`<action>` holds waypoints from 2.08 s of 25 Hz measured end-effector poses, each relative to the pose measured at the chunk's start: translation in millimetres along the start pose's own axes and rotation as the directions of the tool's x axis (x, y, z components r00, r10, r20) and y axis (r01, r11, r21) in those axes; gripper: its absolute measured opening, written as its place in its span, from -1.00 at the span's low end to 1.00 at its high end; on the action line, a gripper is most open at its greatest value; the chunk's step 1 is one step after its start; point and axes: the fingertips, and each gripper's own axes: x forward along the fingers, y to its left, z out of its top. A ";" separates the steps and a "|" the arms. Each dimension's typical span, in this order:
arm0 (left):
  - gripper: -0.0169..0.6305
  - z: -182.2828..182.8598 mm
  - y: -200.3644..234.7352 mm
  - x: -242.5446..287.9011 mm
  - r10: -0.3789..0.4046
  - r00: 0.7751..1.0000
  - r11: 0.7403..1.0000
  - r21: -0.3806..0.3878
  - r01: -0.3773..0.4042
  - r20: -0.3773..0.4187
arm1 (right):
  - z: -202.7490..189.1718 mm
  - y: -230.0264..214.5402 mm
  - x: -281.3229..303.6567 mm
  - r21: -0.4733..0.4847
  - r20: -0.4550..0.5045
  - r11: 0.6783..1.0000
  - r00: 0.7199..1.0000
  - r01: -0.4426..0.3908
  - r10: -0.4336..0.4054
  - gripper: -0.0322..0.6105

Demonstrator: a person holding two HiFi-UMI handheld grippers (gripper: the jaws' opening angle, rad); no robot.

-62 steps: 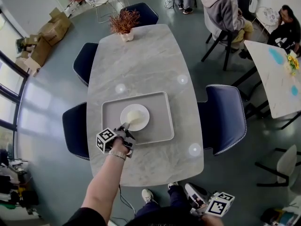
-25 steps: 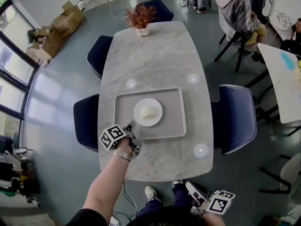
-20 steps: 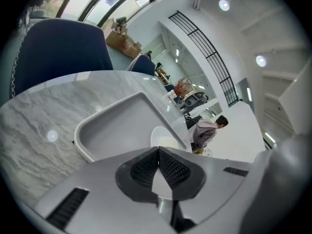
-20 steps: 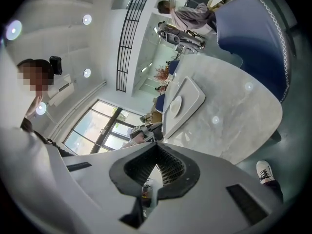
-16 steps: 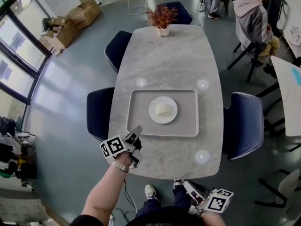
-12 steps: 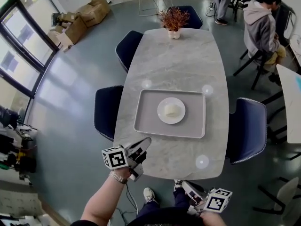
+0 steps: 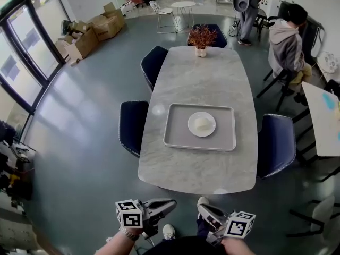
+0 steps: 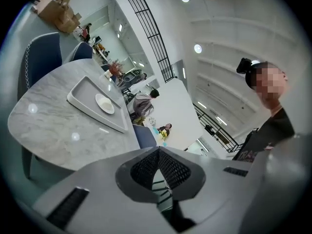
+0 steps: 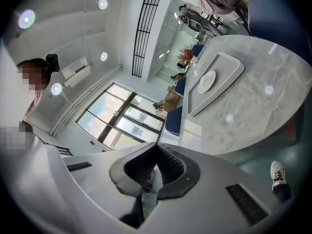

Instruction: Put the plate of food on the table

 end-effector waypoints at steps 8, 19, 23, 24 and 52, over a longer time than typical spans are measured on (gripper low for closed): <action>-0.92 -53.4 -40.4 -69.5 -0.049 0.997 0.995 0.085 0.054 -0.067 | -59.1 48.7 14.8 -0.079 0.036 0.997 0.999 -0.020 0.023 -0.87; -0.92 -76.7 -65.3 -152.4 -0.077 0.997 0.993 0.090 0.079 -0.022 | -133.0 92.3 33.0 -0.129 0.031 0.991 0.999 0.024 -0.020 -0.87; -0.92 -89.5 -64.9 -174.5 -0.090 0.996 0.992 0.091 0.091 -0.014 | -144.4 107.6 38.3 -0.180 0.026 0.983 0.999 0.030 -0.025 -0.87; -0.92 -92.9 -62.5 -179.1 -0.093 0.996 0.991 0.094 0.094 -0.012 | -149.0 109.5 38.7 -0.172 0.024 0.985 0.999 0.025 -0.022 -0.87; -0.92 -105.9 -95.4 -173.4 -0.171 0.982 0.980 0.085 0.177 -0.075 | -187.3 128.6 5.7 -0.219 0.039 0.974 0.998 0.048 -0.041 -0.87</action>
